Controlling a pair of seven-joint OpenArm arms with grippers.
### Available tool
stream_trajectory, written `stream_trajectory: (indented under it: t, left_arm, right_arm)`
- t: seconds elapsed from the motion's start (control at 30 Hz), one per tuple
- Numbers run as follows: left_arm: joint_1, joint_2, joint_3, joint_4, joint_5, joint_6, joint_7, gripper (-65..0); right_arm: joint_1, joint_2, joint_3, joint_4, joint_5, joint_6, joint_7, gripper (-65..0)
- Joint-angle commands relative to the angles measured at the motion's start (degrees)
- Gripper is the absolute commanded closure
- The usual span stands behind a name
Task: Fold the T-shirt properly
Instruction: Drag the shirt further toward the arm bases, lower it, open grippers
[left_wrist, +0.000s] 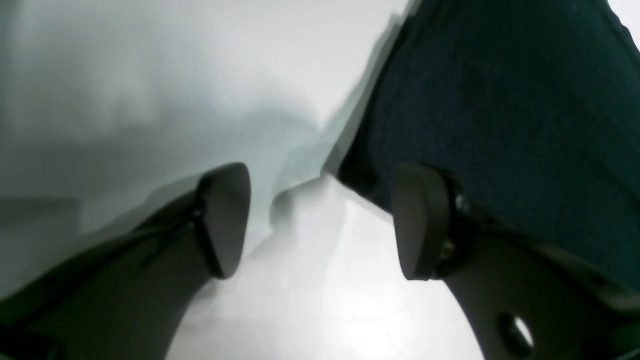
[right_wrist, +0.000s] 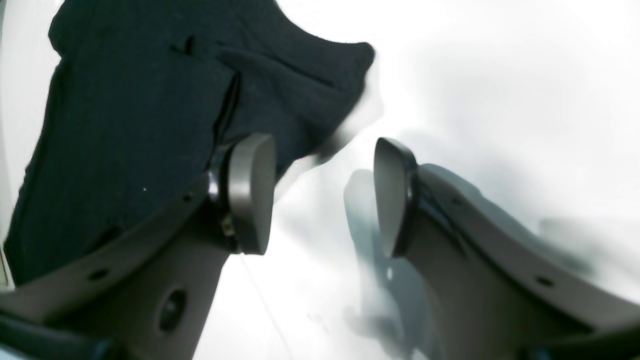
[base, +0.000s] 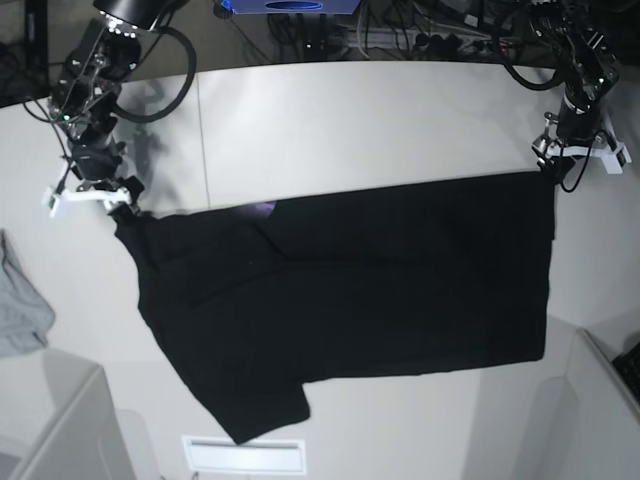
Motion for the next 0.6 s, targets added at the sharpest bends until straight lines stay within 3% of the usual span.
stream_trajectory:
  t: [0.0,0.17,0.57]
  left_arm:
    - [-0.7,-0.71,-0.22,0.74,-0.55,-0.59,-1.15,-42.8]
    - [-2.99,-0.71,-0.13,-2.34,-0.55,-0.59,-1.06,-42.8]
    - [-4.13,-0.89,5.58,-4.71,-0.29,-0.59,-1.24,-42.6]
  right_arm:
    - [0.77,0.09,0.6,0.81,0.65,0.51,1.06,-30.3]
    - [4.11,-1.14,2.45,-3.67,0.65,0.6,1.06,-30.5]
    - [10.96,0.44,2.19,-15.89,0.56,0.6,1.14,-30.0]
